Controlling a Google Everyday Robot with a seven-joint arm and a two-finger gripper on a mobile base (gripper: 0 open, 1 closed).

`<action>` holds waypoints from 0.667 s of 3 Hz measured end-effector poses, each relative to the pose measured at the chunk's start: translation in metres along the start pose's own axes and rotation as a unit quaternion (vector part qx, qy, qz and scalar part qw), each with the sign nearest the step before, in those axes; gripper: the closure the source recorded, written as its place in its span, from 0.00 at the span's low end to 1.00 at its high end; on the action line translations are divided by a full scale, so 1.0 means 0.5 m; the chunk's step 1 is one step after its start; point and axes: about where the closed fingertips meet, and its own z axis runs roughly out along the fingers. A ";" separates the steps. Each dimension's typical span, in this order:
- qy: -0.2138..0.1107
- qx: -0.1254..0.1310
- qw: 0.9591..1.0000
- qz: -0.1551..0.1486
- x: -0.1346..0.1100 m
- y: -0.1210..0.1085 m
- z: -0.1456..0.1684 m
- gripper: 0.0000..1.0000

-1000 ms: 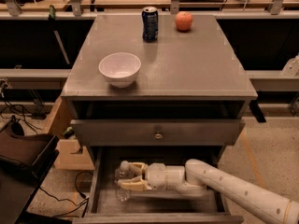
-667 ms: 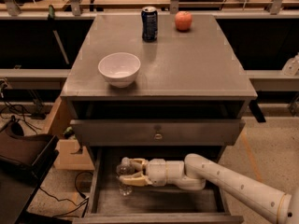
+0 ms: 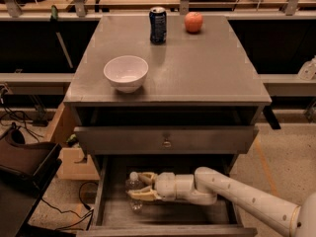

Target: Place water bottle into middle drawer

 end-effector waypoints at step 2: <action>0.029 0.034 0.999 -0.010 0.051 0.015 0.020 1.00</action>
Offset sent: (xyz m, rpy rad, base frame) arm -0.0162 0.0128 -0.0397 -0.1554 -0.0479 -0.1276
